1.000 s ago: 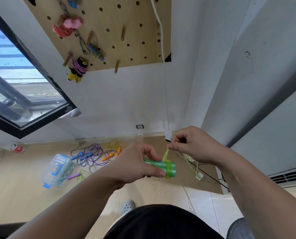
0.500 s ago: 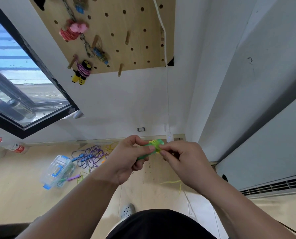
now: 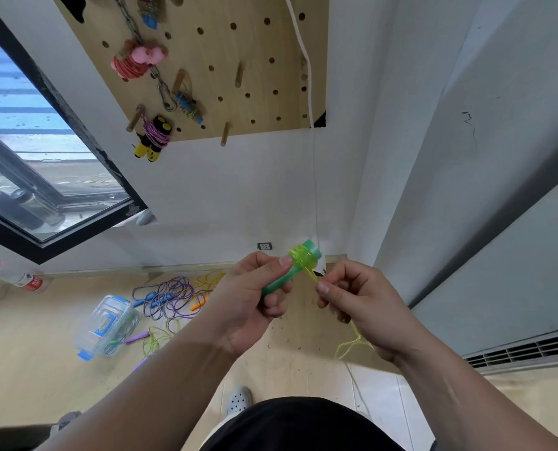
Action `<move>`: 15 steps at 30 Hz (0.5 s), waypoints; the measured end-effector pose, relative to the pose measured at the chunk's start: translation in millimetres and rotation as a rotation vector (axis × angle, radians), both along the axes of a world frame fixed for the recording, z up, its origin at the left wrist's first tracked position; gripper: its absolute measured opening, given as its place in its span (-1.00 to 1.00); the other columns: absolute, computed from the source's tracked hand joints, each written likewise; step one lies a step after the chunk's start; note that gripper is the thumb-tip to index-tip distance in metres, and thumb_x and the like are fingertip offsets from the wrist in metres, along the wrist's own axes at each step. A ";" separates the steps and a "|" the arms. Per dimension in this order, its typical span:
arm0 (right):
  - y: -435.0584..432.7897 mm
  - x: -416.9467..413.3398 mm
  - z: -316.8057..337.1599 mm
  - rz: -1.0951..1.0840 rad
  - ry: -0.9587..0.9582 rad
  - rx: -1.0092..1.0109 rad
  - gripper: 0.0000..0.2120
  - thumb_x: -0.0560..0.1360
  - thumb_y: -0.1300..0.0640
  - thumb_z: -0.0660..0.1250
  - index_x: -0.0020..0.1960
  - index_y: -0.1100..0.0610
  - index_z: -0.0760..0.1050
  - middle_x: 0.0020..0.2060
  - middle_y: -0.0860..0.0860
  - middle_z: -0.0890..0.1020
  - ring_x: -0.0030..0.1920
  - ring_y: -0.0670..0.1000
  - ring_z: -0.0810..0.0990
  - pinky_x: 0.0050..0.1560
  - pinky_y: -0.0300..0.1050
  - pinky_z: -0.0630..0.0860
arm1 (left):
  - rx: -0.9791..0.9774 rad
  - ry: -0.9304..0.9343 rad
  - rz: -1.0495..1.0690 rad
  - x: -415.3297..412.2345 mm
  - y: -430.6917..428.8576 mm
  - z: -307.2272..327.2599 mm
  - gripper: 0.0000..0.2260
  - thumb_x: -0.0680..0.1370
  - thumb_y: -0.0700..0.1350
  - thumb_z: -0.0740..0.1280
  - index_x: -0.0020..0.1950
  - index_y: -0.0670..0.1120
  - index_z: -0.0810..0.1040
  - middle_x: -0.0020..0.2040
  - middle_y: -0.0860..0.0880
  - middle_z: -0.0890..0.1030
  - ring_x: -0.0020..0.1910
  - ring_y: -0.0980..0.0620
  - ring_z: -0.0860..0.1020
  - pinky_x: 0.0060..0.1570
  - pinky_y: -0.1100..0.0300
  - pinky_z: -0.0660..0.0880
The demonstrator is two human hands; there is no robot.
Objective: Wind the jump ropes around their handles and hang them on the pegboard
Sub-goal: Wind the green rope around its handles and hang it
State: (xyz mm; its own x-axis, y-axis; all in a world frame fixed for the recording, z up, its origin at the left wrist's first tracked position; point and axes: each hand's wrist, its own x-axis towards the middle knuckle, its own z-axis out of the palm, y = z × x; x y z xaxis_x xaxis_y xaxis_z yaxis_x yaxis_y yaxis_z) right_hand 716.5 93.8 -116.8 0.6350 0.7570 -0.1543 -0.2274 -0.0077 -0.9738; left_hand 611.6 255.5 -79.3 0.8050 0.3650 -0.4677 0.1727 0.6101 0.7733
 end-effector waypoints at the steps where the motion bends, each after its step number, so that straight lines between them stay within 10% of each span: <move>1: -1.8 3.5 -2.8 0.033 0.020 0.011 -0.87 0.45 0.18 0.48 -0.19 0.18 0.54 -0.37 0.12 0.62 -0.43 -0.02 0.42 -0.42 -0.23 0.36 | -0.022 -0.020 -0.023 -1.5 -0.2 0.2 -0.67 0.32 -0.17 0.59 -0.24 -0.09 0.42 -0.35 -0.14 0.47 -0.56 0.10 0.27 -0.53 0.27 0.23; 7: -5.9 29.9 -6.7 0.306 -0.210 -0.166 -0.95 0.48 0.27 0.43 -0.06 0.21 0.64 -0.34 0.10 0.62 -0.35 -0.01 0.45 -0.33 -0.15 0.38 | 0.104 -0.057 -0.350 -10.6 1.5 -0.7 -0.71 0.30 -0.24 0.56 -0.15 -0.11 0.47 -0.33 -0.24 0.49 -0.58 0.05 0.31 -0.51 0.27 0.21; 15: 12.3 51.6 17.8 0.587 -0.794 -0.546 -0.92 0.51 -0.01 0.47 -0.12 -0.02 0.65 -0.30 -0.17 0.60 -0.24 -0.15 0.54 -0.13 -0.13 0.51 | 0.968 0.219 -0.584 -13.2 -0.7 -14.6 -0.73 0.27 0.01 0.66 -0.19 0.04 0.61 -0.17 0.05 0.66 -0.29 0.12 0.53 -0.27 0.14 0.48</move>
